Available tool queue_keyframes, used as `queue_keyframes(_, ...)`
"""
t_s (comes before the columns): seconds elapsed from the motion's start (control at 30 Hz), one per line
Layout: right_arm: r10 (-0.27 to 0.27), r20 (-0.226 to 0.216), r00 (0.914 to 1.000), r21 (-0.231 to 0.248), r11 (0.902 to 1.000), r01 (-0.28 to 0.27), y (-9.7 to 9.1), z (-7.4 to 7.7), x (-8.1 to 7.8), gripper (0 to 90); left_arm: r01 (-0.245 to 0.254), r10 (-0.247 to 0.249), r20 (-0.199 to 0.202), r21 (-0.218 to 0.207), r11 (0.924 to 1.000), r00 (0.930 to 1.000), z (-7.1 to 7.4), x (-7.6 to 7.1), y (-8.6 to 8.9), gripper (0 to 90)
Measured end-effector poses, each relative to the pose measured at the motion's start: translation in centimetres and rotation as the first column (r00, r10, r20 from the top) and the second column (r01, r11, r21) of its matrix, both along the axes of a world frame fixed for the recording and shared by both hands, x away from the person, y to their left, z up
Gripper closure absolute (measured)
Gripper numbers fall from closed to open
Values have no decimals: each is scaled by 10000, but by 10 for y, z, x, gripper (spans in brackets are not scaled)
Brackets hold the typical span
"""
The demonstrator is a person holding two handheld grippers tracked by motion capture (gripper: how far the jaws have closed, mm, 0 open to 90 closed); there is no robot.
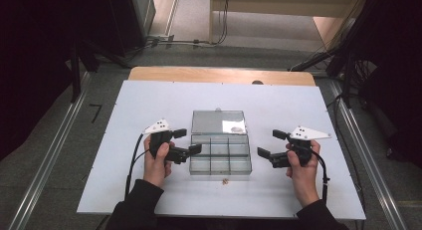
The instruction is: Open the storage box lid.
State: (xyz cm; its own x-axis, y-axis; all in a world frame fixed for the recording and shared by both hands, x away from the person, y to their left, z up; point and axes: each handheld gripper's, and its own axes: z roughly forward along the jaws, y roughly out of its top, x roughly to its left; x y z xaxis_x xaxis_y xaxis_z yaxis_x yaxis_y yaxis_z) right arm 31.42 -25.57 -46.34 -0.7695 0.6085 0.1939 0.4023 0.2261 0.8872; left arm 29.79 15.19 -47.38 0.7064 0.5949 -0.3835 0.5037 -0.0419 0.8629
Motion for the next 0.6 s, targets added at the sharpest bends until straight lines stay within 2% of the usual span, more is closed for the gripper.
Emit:
queue_keyframes(0.23,-75,191,9998,-218,9997,79,-13,1,-14,0,248,-250,150,136,9996,9996,2,-10,-5,0)
queue_keyframes(0.4,-321,177,9993,-108,9994,323,-25,2,-24,0,339,-349,249,381,9987,9991,3,-17,-7,1)
queue_keyframes(0.6,-644,355,9973,-201,9977,651,-39,3,-33,0,444,-457,326,405,9982,9984,6,-25,-8,0)
